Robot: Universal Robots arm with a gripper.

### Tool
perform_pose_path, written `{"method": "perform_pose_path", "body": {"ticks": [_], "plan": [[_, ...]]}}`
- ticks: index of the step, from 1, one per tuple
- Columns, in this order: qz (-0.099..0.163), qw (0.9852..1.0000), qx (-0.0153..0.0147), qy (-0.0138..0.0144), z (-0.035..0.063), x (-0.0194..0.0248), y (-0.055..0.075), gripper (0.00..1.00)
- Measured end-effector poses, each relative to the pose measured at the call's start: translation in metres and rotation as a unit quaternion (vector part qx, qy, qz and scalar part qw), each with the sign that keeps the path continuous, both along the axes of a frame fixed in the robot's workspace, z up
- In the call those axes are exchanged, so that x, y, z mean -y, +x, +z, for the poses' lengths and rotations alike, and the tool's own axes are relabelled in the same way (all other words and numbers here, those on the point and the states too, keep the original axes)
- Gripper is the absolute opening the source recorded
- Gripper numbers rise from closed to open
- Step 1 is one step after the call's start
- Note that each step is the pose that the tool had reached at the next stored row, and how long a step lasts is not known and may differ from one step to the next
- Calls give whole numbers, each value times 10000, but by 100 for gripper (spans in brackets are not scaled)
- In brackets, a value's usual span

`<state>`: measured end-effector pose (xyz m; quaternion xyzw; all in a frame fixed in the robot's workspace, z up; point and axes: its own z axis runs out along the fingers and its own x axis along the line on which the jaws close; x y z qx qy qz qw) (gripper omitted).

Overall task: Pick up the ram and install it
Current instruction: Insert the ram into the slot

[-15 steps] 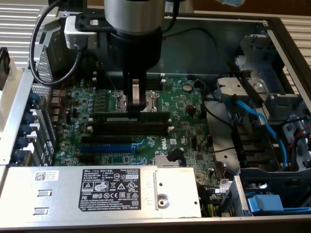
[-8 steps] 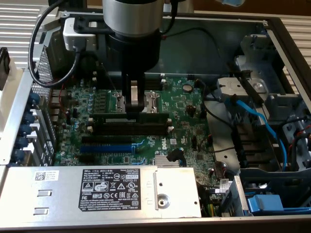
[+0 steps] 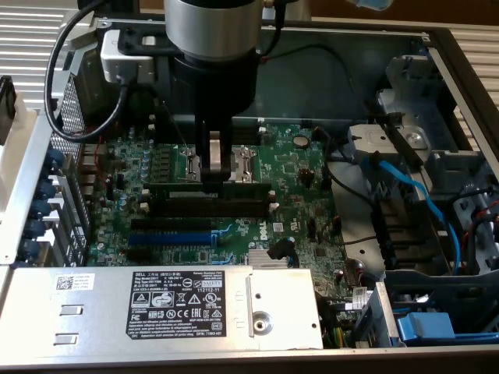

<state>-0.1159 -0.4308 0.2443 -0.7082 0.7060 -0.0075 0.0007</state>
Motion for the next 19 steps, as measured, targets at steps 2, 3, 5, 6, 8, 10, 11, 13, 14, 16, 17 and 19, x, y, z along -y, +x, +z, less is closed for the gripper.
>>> {"method": "perform_pose_path", "body": {"ticks": [2,3,5,6,8,10,11,13,14,16,17,19], "plan": [[-11,10000,0,1,0,3,4,12],[-18,10000,-1,1,-1,4,4,12],[-37,10000,0,2,-3,6,3,12],[-48,10000,0,2,-4,7,4,12],[-75,10000,0,2,-5,9,4,12],[-90,10000,-1,1,-5,9,4,12],[-90,10000,-1,1,-5,10,4,12],[-90,10000,-1,1,-5,10,4,12],[-90,10000,-1,-2,-6,10,5,12],[-90,10000,5,-10,-8,8,5,12],[-90,10000,9,-16,-8,8,5,12],[-91,10000,30,-23,-7,7,4,12]]}}
